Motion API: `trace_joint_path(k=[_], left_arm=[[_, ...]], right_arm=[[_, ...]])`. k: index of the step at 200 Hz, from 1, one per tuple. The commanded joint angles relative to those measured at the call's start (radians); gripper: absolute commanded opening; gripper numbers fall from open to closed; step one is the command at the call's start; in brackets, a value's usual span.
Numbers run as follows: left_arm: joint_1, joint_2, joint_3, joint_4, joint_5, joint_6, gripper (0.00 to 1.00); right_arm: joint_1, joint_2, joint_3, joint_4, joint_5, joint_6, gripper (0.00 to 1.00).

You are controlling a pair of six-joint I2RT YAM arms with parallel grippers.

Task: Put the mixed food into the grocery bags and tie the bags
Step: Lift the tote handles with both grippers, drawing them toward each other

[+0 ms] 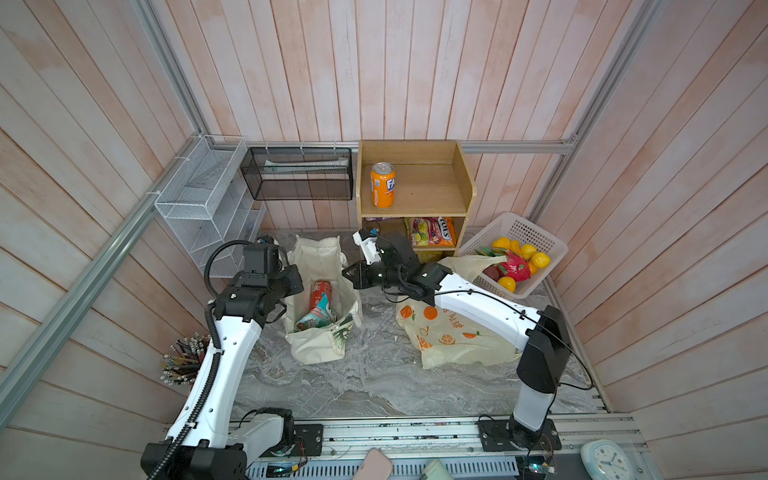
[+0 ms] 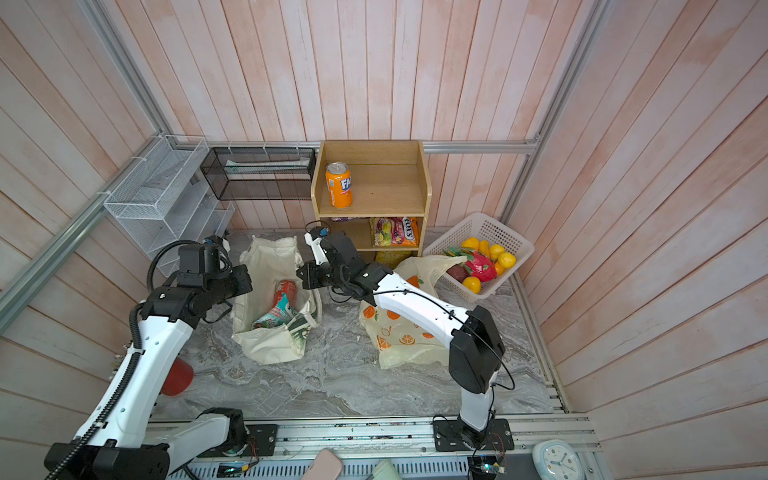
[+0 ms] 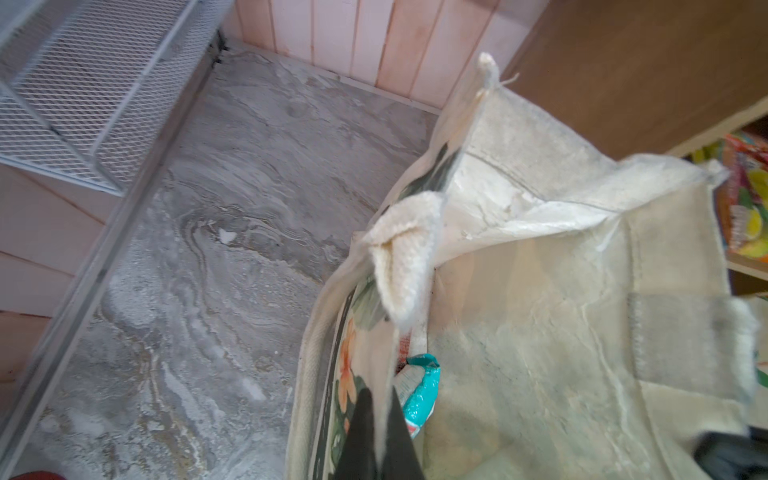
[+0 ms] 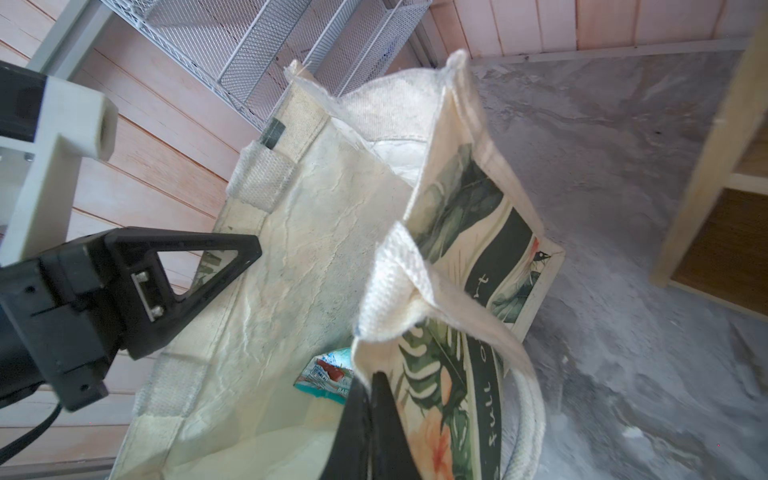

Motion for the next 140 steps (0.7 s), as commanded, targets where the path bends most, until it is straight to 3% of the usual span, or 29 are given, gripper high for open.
trace_joint_path(k=[1, 41, 77, 80, 93, 102, 121, 140], left_arm=[[0.064, 0.006, 0.062, 0.134, -0.002, 0.064, 0.0], [0.17, 0.049, 0.063, 0.178, -0.012, 0.113, 0.0], [0.193, 0.073, 0.041, 0.226, -0.009, 0.131, 0.0], [0.193, 0.076, 0.041, 0.226, -0.007, 0.131, 0.01], [0.194, 0.086, 0.04, 0.226, -0.001, 0.136, 0.15], [0.194, 0.092, 0.04, 0.223, 0.003, 0.135, 0.28], [0.194, 0.085, 0.032, 0.222, 0.017, 0.131, 0.53], [0.195, 0.073, 0.031, 0.215, 0.02, 0.123, 0.69]], right_arm=[[0.031, 0.033, 0.081, 0.138, -0.003, 0.064, 0.0], [0.067, 0.143, 0.173, 0.163, 0.015, 0.096, 0.0], [0.073, 0.227, 0.244, 0.13, -0.006, 0.098, 0.0], [0.072, 0.23, 0.25, 0.122, -0.01, 0.095, 0.04], [0.072, 0.229, 0.258, 0.087, -0.019, 0.072, 0.32], [0.069, 0.214, 0.245, 0.07, -0.02, 0.057, 0.47], [0.056, 0.145, 0.179, 0.059, -0.025, 0.033, 0.61], [0.027, 0.055, 0.094, 0.056, -0.037, 0.02, 0.66]])
